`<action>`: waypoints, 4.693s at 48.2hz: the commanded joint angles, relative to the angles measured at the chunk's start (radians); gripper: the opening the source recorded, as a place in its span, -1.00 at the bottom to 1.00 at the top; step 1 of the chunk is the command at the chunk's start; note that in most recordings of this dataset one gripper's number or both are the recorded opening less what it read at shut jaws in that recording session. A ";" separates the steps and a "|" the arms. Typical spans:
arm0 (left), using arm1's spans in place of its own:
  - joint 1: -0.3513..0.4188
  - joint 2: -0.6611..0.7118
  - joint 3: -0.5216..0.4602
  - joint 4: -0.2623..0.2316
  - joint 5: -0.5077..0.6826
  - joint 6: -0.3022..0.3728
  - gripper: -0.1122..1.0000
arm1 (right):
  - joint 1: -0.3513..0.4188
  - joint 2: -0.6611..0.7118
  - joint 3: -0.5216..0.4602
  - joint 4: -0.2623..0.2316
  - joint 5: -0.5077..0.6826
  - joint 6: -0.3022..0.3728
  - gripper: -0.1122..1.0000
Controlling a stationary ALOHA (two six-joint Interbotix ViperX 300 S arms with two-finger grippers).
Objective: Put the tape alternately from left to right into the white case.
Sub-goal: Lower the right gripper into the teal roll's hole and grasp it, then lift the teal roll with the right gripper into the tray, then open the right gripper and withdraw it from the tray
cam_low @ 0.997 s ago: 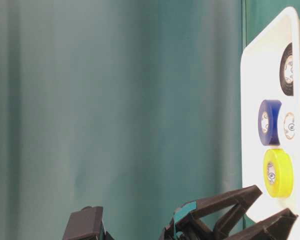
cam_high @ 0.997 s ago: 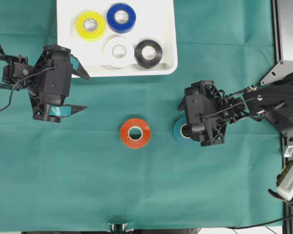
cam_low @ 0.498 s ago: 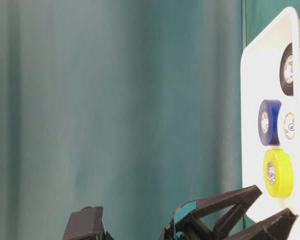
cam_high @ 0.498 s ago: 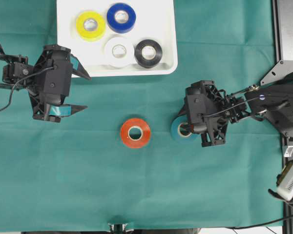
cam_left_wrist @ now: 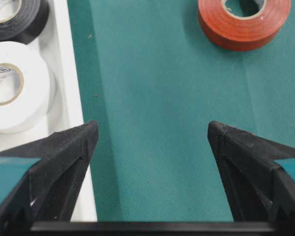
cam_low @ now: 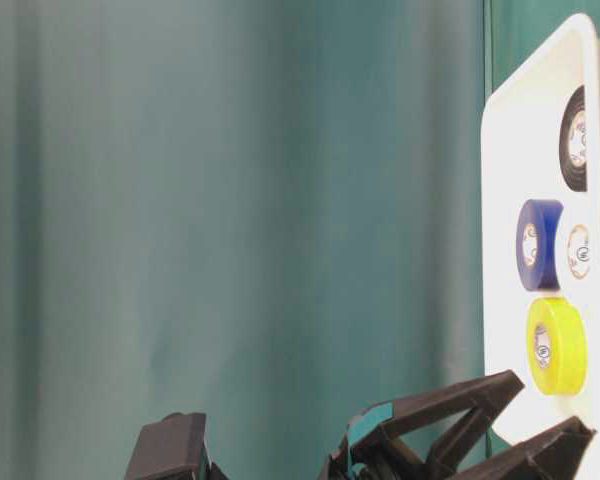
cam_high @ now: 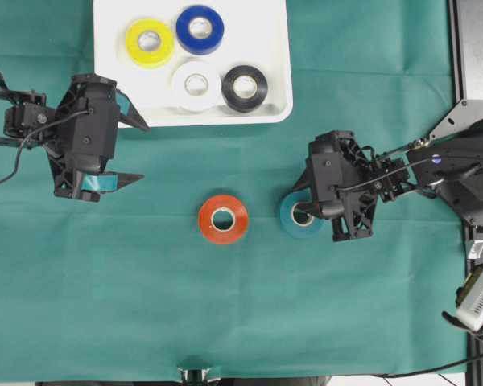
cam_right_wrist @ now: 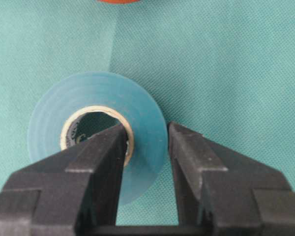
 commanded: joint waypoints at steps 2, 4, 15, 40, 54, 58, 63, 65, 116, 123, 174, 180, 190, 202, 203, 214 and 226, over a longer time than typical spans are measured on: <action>-0.003 -0.014 -0.021 -0.002 -0.005 0.000 0.99 | 0.000 -0.044 -0.028 0.000 0.020 0.002 -0.78; -0.003 -0.014 -0.021 -0.003 -0.005 0.000 0.99 | 0.000 -0.057 -0.031 0.000 0.034 0.002 -0.78; -0.003 -0.015 -0.025 -0.002 -0.005 0.000 0.99 | 0.002 -0.115 -0.063 -0.003 0.098 0.000 -0.78; -0.009 -0.014 -0.029 -0.003 -0.005 0.000 0.99 | -0.137 -0.110 -0.153 -0.058 0.097 -0.008 -0.78; -0.017 -0.014 -0.029 -0.003 -0.003 0.000 0.99 | -0.247 -0.083 -0.189 -0.101 0.095 -0.008 -0.78; -0.017 -0.014 -0.031 -0.002 -0.003 0.000 0.99 | -0.278 -0.075 -0.195 -0.115 0.095 -0.008 -0.78; -0.018 -0.014 -0.029 -0.003 -0.003 0.000 0.99 | -0.307 -0.071 -0.202 -0.132 0.095 -0.008 -0.78; -0.018 -0.014 -0.031 -0.002 -0.003 0.000 0.99 | -0.318 -0.067 -0.206 -0.137 0.095 -0.008 -0.78; -0.021 -0.012 -0.026 -0.003 -0.003 0.000 0.99 | -0.609 0.146 -0.365 -0.218 0.066 -0.012 -0.78; -0.021 -0.011 -0.025 -0.002 -0.003 0.000 0.99 | -0.646 0.172 -0.382 -0.233 0.071 -0.011 -0.78; -0.021 -0.011 -0.028 -0.002 -0.003 0.000 0.99 | -0.652 0.187 -0.387 -0.235 0.117 -0.014 0.87; -0.021 -0.011 -0.028 -0.002 -0.003 0.000 0.99 | -0.646 0.183 -0.380 -0.233 0.117 -0.014 0.86; -0.021 -0.011 -0.029 -0.002 -0.003 0.000 0.99 | -0.600 0.133 -0.348 -0.235 0.117 -0.014 0.86; -0.021 -0.009 -0.029 -0.002 -0.005 0.000 0.99 | -0.512 0.040 -0.284 -0.235 0.112 -0.012 0.86; -0.021 -0.009 -0.029 -0.002 -0.005 0.000 0.99 | -0.505 0.032 -0.276 -0.233 0.112 -0.014 0.86; -0.020 -0.009 -0.029 -0.002 -0.009 0.000 0.99 | -0.408 -0.049 -0.198 -0.233 0.110 -0.011 0.86; -0.021 -0.008 -0.032 -0.002 -0.009 0.000 0.99 | -0.331 -0.118 -0.132 -0.235 0.110 -0.011 0.86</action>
